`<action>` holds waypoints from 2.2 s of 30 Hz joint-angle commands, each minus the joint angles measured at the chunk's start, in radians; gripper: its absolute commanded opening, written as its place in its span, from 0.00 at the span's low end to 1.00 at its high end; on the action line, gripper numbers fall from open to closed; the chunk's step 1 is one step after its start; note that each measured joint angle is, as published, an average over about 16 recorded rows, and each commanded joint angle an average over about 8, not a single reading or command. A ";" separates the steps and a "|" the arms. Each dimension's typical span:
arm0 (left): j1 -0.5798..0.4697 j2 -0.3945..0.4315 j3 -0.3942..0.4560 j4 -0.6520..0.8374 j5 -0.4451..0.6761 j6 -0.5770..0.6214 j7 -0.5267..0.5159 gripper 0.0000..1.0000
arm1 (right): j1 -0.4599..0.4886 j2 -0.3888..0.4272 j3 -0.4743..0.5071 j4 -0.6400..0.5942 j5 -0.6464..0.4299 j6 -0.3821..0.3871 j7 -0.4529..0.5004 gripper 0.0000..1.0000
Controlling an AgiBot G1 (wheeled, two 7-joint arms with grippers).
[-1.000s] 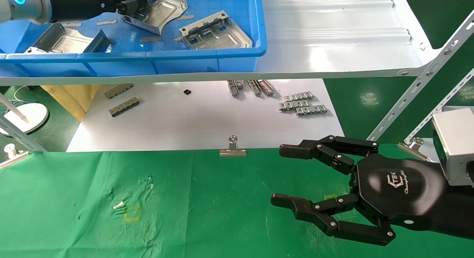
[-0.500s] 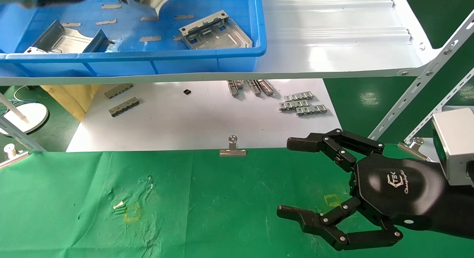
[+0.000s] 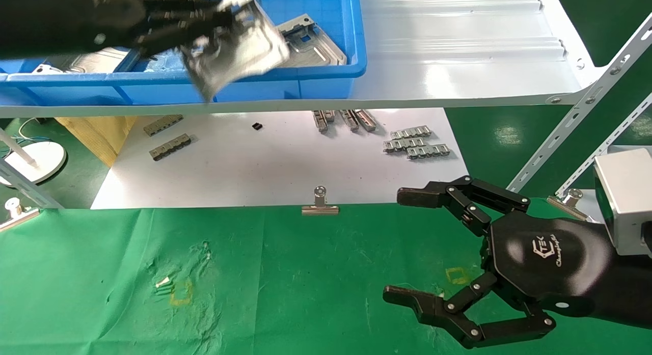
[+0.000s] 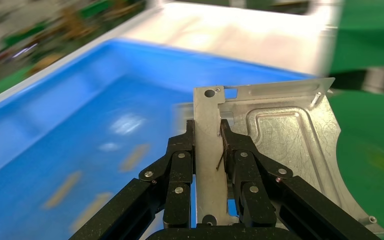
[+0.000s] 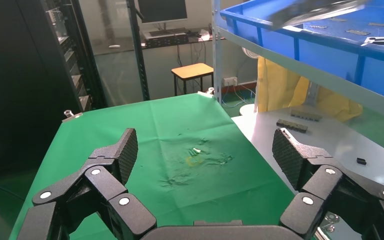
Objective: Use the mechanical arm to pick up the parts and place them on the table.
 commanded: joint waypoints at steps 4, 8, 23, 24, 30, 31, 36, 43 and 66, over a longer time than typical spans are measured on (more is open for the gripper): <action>0.065 -0.074 0.014 -0.083 -0.031 0.128 0.116 0.00 | 0.000 0.000 0.000 0.000 0.000 0.000 0.000 1.00; 0.163 -0.138 0.073 -0.201 -0.049 0.128 0.209 0.00 | 0.000 0.000 0.000 0.000 0.000 0.000 0.000 1.00; 0.379 -0.154 0.220 -0.141 -0.024 0.052 0.621 0.00 | 0.000 0.000 0.000 0.000 0.000 0.000 0.000 1.00; 0.379 -0.147 0.224 -0.121 -0.018 0.043 0.632 0.00 | 0.000 0.000 0.000 0.000 0.000 0.000 0.000 1.00; 0.384 -0.113 0.241 -0.028 0.010 0.014 0.689 0.41 | 0.000 0.000 0.000 0.000 0.000 0.000 0.000 1.00; 0.384 -0.109 0.242 -0.016 0.013 0.013 0.696 0.54 | 0.000 0.000 0.000 0.000 0.000 0.000 0.000 1.00; 0.379 -0.093 0.250 0.032 0.024 0.013 0.733 1.00 | 0.000 0.000 0.000 0.000 0.000 0.000 0.000 1.00; 0.375 -0.085 0.247 0.073 0.021 0.019 0.792 1.00 | 0.000 0.000 0.000 0.000 0.000 0.000 0.000 1.00; 0.379 -0.078 0.187 0.244 -0.067 0.110 0.598 1.00 | 0.000 0.000 0.000 0.000 0.000 0.000 0.000 1.00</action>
